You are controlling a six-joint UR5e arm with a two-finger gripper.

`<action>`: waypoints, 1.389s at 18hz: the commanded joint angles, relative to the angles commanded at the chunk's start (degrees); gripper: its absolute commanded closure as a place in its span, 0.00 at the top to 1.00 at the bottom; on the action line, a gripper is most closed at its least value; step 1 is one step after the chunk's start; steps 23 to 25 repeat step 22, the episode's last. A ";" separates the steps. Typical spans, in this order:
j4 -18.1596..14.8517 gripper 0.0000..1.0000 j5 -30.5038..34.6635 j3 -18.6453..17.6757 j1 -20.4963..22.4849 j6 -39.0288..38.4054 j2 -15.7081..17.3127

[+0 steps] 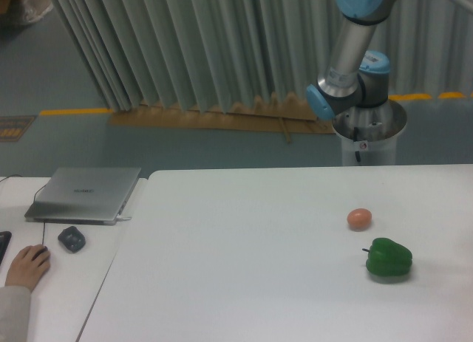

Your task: Place the bread in the basket

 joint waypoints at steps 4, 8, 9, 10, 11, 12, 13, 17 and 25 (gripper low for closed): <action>-2.46 1.00 -0.17 -1.07 -2.82 -3.16 1.41; -4.31 1.00 -3.60 -1.86 -2.99 -3.16 4.48; -4.31 1.00 -3.60 -2.81 -3.17 -3.16 4.66; -4.65 1.00 -3.34 -4.48 -4.65 -3.16 4.84; -4.92 1.00 -3.34 -5.54 -5.45 -2.99 5.10; -5.10 1.00 -3.34 -6.94 -5.63 -2.90 6.32; -5.10 1.00 -3.60 -8.09 -5.98 -3.07 7.11; -5.89 1.00 -3.52 -10.12 -7.74 -3.52 8.09; -6.77 1.00 -3.60 -10.12 -7.74 -3.78 8.27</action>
